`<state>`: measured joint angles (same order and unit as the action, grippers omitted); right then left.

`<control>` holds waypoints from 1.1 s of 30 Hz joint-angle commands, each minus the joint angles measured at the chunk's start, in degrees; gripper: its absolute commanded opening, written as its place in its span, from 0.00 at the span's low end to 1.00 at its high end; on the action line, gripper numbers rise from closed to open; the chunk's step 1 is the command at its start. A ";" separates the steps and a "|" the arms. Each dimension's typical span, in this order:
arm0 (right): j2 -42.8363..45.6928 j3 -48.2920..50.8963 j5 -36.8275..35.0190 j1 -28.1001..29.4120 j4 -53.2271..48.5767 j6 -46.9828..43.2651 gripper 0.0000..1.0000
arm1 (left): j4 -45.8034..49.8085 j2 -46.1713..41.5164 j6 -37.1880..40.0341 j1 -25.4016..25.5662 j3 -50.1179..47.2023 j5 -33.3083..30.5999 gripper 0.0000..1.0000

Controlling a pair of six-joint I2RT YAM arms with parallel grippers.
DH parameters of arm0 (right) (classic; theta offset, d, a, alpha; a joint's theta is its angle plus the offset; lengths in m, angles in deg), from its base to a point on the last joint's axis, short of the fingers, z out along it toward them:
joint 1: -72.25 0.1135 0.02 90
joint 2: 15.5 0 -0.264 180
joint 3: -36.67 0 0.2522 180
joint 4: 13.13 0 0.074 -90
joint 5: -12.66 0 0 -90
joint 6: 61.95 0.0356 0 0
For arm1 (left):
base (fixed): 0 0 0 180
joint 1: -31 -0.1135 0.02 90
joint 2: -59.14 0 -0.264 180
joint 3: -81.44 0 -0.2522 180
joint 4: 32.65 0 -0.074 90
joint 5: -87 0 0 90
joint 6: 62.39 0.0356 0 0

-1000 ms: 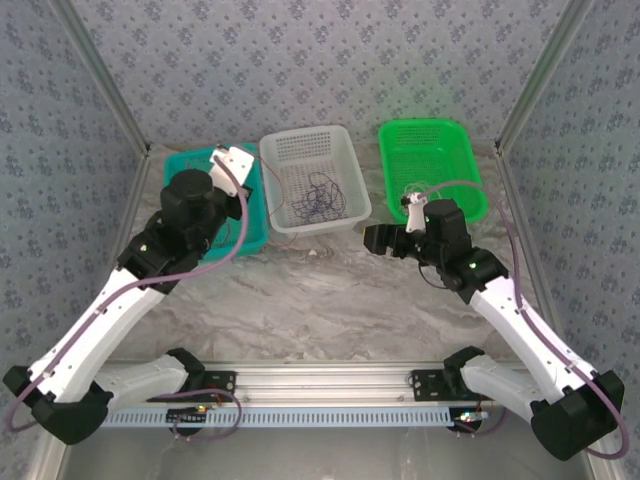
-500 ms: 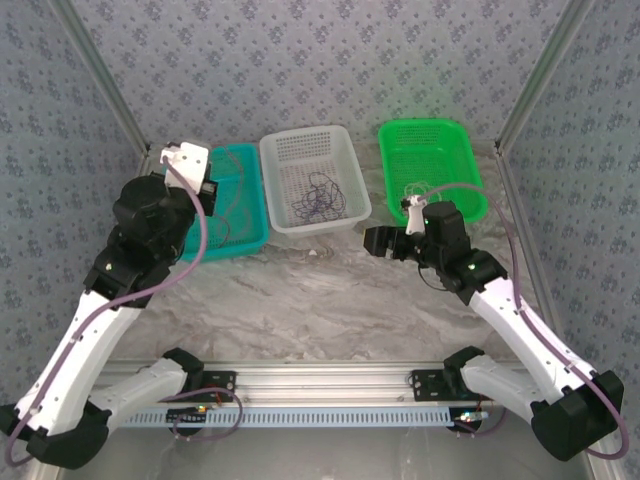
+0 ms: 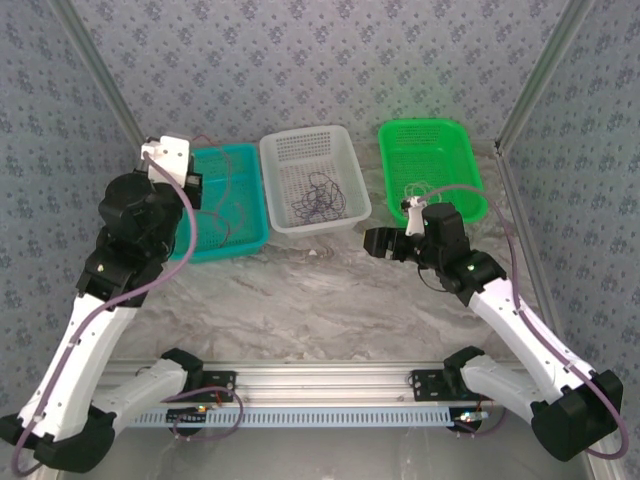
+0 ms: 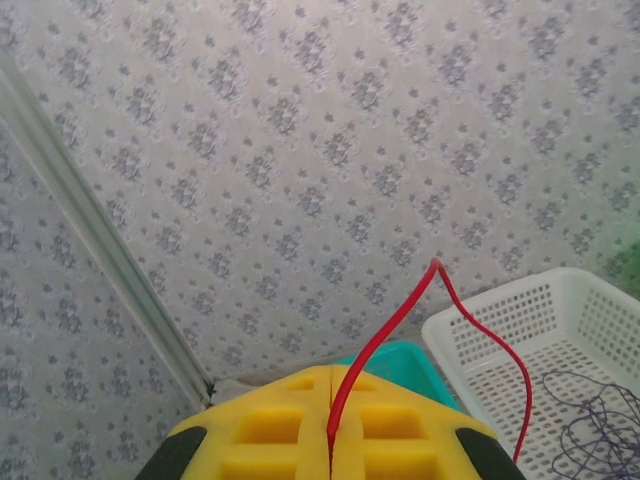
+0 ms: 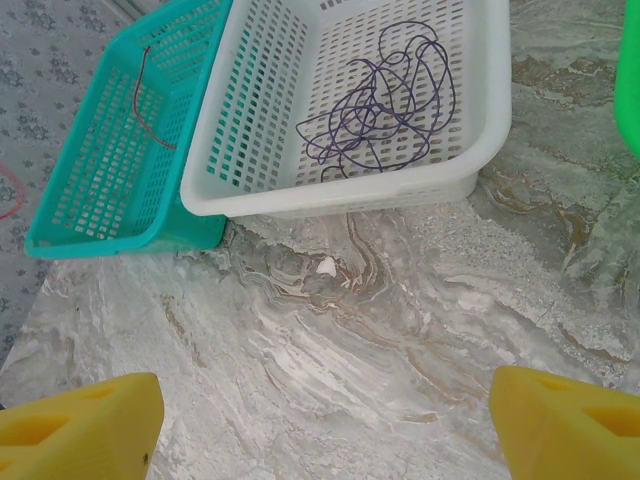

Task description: Untangle the cables

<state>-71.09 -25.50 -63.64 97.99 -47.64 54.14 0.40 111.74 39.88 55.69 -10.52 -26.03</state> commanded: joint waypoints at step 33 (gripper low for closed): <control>-0.40 2.02 -14.45 -9.45 -4.70 -7.89 0.92 | 1.78 16.58 -21.11 -18.36 -12.85 12.32 0.81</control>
<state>-71.07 -23.75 -72.50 89.57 -51.55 48.30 -1.08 126.86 20.36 37.75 -26.17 -11.21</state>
